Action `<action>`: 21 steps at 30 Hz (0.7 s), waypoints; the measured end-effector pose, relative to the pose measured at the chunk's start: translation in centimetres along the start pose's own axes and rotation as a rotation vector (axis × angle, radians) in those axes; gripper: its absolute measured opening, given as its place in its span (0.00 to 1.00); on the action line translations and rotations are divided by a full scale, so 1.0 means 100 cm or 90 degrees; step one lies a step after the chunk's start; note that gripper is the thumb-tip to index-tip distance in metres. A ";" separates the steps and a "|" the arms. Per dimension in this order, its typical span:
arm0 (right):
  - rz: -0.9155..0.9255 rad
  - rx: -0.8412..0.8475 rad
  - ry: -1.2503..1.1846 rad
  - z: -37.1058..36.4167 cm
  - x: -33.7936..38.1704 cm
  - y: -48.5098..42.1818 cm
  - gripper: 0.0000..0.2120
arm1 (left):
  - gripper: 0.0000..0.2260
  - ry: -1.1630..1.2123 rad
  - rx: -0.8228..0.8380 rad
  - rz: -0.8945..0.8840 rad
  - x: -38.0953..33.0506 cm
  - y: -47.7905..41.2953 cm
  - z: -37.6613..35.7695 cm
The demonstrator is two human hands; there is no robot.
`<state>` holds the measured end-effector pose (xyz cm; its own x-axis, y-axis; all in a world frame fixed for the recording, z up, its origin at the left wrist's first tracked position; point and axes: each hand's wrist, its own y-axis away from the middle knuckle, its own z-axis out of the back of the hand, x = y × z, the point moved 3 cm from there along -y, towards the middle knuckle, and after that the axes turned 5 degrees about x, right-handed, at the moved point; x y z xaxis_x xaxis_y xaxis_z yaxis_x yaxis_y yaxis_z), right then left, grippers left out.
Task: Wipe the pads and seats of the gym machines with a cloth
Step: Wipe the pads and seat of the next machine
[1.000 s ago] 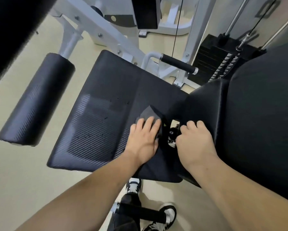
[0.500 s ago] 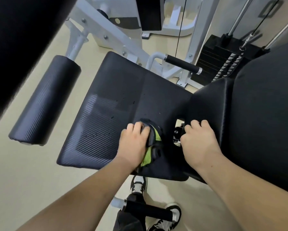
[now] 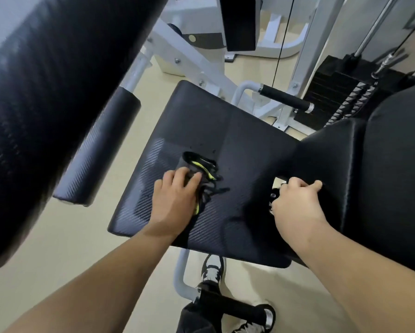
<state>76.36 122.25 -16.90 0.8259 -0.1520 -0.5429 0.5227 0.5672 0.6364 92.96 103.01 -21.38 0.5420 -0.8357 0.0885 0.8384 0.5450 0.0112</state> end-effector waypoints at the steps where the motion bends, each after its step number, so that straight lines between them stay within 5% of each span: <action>1: 0.000 -0.008 0.007 -0.001 0.001 -0.001 0.19 | 0.21 0.019 -0.015 0.080 0.004 0.004 0.003; 4: 0.001 -0.030 0.030 -0.005 0.005 -0.003 0.19 | 0.21 0.074 -0.001 0.159 -0.039 0.029 -0.006; 8: 0.017 -0.040 0.032 -0.009 0.003 -0.004 0.20 | 0.25 0.051 0.103 -0.247 -0.102 0.080 -0.037; 10: 0.015 -0.047 0.028 -0.010 -0.001 -0.006 0.20 | 0.23 0.021 0.085 -0.350 -0.082 0.074 -0.031; 12: 0.013 -0.048 0.034 -0.009 0.000 -0.007 0.20 | 0.23 -0.018 0.037 -0.256 -0.043 0.050 -0.017; 17: 0.016 -0.043 0.057 -0.007 0.007 -0.004 0.20 | 0.21 0.032 -0.047 0.182 0.021 0.043 0.001; 19: 0.016 -0.037 0.074 -0.005 0.011 -0.004 0.20 | 0.23 0.067 -0.029 0.175 -0.008 0.068 -0.006; 21: 0.016 -0.035 0.084 -0.008 0.013 -0.005 0.21 | 0.26 0.085 0.051 -0.005 -0.043 0.097 -0.016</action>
<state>77.01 122.39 -18.37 0.8015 -0.0312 -0.5972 0.4869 0.6139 0.6213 98.84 111.81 -23.20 0.5426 -0.8388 -0.0453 0.8384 0.5373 0.0918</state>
